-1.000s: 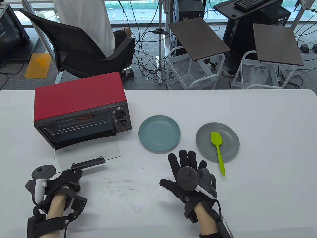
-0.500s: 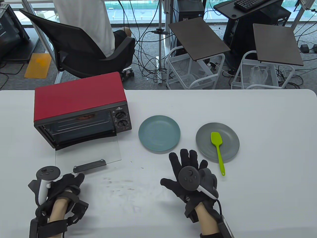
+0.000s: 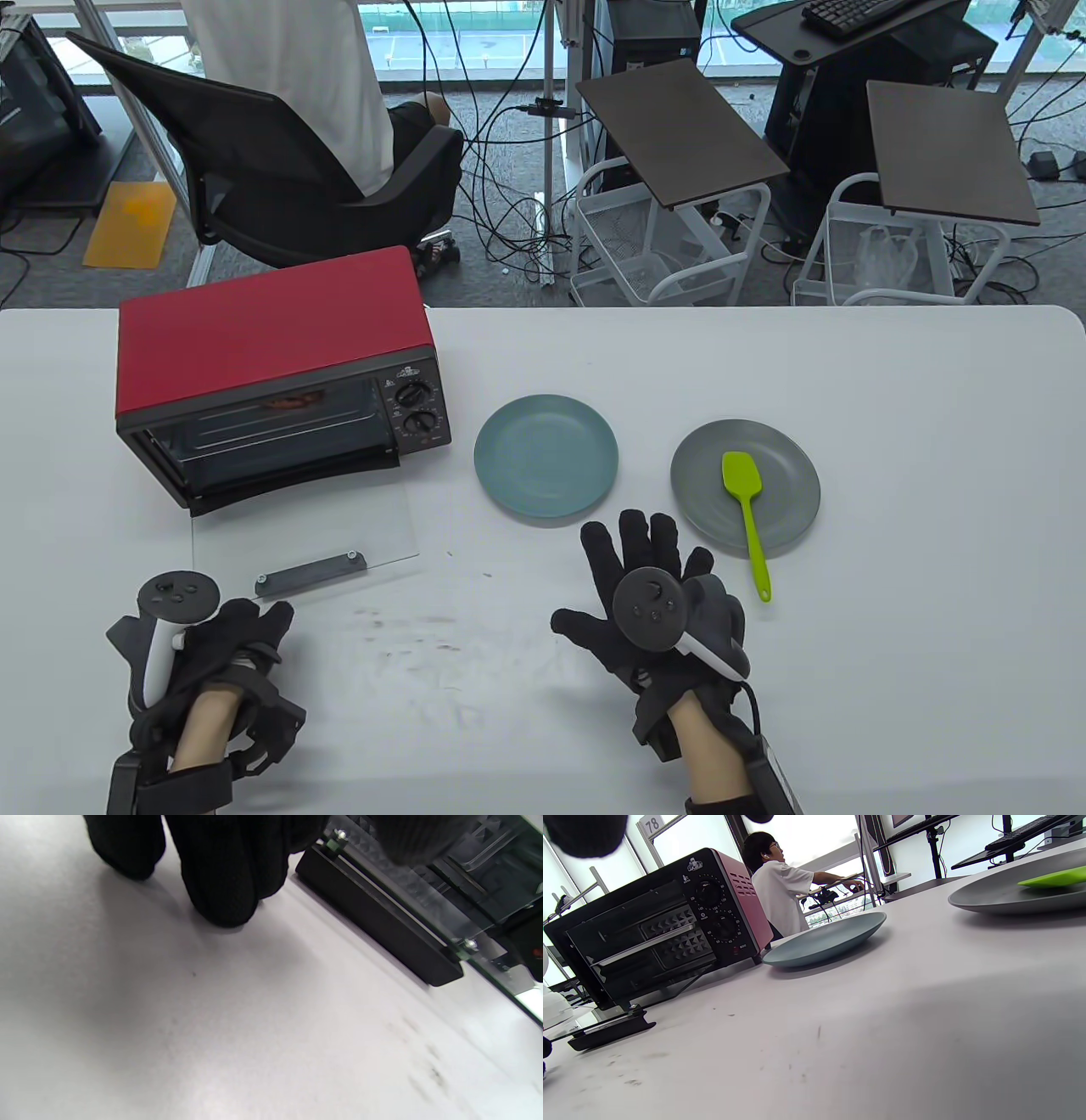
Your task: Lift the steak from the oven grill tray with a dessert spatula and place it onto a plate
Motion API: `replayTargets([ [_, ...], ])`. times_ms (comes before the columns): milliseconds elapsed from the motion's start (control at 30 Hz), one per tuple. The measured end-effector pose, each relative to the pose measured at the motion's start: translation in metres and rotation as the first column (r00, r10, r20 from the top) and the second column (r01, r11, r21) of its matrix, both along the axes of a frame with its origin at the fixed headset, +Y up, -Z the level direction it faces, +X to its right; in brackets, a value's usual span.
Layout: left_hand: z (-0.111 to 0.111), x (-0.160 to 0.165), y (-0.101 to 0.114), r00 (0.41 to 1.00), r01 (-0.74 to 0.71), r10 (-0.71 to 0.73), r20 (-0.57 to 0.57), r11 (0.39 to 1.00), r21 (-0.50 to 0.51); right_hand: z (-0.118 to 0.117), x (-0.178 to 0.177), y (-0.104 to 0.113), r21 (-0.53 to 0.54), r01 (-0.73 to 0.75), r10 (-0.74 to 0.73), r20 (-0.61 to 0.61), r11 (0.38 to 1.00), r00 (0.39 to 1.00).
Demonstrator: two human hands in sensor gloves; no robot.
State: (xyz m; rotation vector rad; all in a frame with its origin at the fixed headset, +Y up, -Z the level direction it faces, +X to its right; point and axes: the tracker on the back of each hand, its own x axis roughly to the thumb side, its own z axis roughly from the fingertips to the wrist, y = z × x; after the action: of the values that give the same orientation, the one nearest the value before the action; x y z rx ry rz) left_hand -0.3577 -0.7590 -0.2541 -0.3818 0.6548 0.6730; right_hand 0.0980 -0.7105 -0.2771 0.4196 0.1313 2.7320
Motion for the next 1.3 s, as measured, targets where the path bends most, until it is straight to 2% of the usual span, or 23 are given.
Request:
replayTargets([
  [100, -0.001, -0.001, 0.002, 1.0, -0.016, 0.016, 0.009, 1.0, 0.014, 0.001, -0.001, 0.0, -0.001, -0.01, 0.01, -0.005, 1.0, 1.0],
  [167, 0.0, -0.002, 0.009, 1.0, -0.005, 0.006, -0.026, 0.998, 0.07, 0.001, -0.001, 0.0, 0.0, -0.006, 0.006, -0.004, 1.0, 1.0],
  [300, -0.003, -0.005, 0.027, 0.998, 0.055, -0.051, -0.026, 0.98, 0.19, 0.002, 0.001, -0.001, -0.003, -0.001, 0.001, 0.004, 1.0, 1.0],
  [433, -0.01, -0.009, 0.039, 0.998, -0.037, 0.05, -0.034, 0.956, 0.291, 0.001, 0.002, -0.001, -0.01, -0.006, 0.006, 0.01, 1.0, 1.0],
  [533, -0.019, -0.014, 0.044, 0.984, -0.171, 0.175, 0.031, 0.883, 0.437, 0.001, 0.002, -0.001, -0.013, -0.009, 0.009, 0.012, 1.0, 1.0],
  [600, -0.023, -0.017, 0.045, 0.986, -0.121, 0.161, -0.047, 0.878, 0.462, 0.001, 0.002, 0.0, -0.01, -0.007, 0.007, 0.019, 1.0, 1.0],
  [700, -0.035, -0.021, 0.042, 0.989, -0.083, 0.128, -0.068, 0.884, 0.461, 0.0, 0.003, 0.0, -0.011, -0.015, 0.015, 0.027, 1.0, 1.0],
  [833, -0.052, -0.031, 0.034, 0.979, -0.121, 0.179, -0.095, 0.894, 0.431, -0.002, 0.004, -0.002, -0.017, -0.023, 0.024, 0.037, 1.0, 0.999],
  [967, -0.066, -0.047, 0.015, 0.92, -0.249, 0.353, -0.17, 0.863, 0.44, -0.004, 0.007, -0.004, -0.035, -0.022, 0.023, 0.048, 0.999, 0.999],
  [1100, -0.075, -0.064, 0.0, 0.864, -0.323, 0.45, -0.224, 0.838, 0.44, -0.006, 0.011, -0.007, -0.05, -0.009, 0.012, 0.064, 0.999, 0.998],
  [1300, -0.084, -0.077, -0.009, 0.784, -0.428, 0.576, -0.23, 0.77, 0.473, -0.008, 0.011, -0.009, -0.063, -0.02, 0.024, 0.068, 0.998, 0.997],
])
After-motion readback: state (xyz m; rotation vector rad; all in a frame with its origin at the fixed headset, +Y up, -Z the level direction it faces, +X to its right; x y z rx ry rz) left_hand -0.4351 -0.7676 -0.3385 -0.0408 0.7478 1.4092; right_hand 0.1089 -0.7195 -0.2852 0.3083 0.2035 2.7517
